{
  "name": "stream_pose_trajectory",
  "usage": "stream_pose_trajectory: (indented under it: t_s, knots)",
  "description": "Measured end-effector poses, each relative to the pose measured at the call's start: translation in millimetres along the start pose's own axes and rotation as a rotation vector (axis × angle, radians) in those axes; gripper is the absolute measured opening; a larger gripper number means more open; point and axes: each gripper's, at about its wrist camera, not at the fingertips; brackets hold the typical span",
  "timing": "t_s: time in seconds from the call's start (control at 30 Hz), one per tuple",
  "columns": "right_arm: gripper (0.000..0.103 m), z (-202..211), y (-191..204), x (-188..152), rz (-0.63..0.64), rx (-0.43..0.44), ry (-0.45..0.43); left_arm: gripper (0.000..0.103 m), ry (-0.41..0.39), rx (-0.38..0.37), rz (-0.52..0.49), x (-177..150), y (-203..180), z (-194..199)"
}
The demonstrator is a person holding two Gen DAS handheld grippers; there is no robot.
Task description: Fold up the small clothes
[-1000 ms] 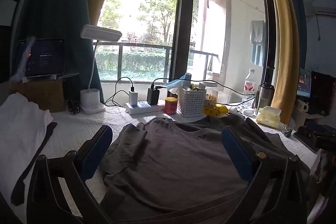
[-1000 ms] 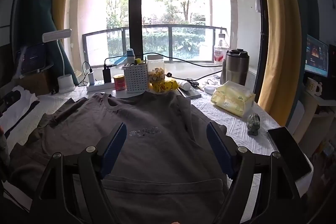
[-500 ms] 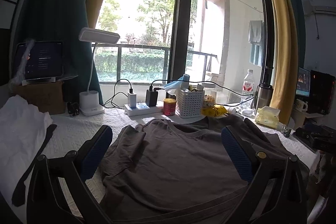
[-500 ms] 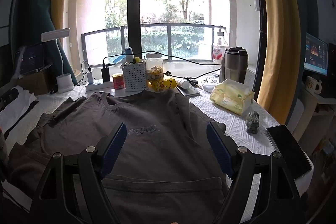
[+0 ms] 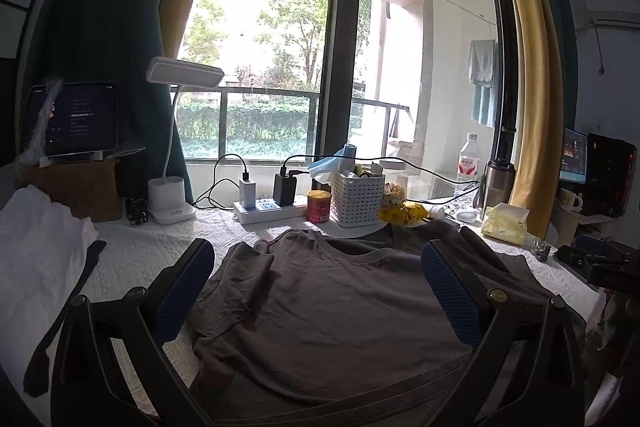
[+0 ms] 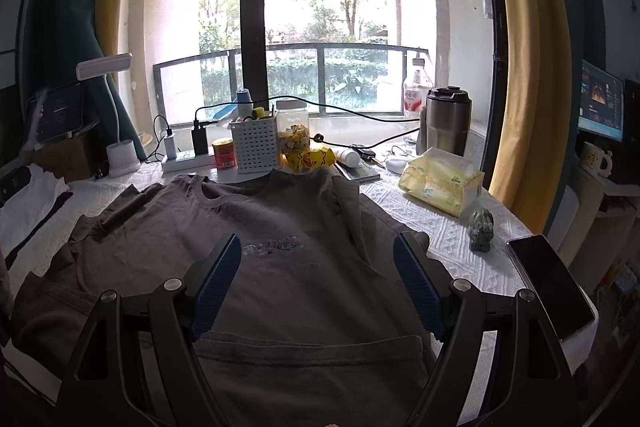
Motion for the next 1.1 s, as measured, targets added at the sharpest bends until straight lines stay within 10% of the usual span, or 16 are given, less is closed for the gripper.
stream_pose_trajectory:
  t_s: [1.1]
  knots:
    - [0.081,-2.7,-5.7,-1.1,-0.006,-0.009,0.002,0.102,-0.007,0.013,0.014,3.4,2.8,4.0]
Point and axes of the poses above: each gripper's, at about its wrist camera, not at the fingertips, and z roughly against the way its jaws point, y to its left, x to its top, and after that the axes turned 7 degrees about z, right-handed
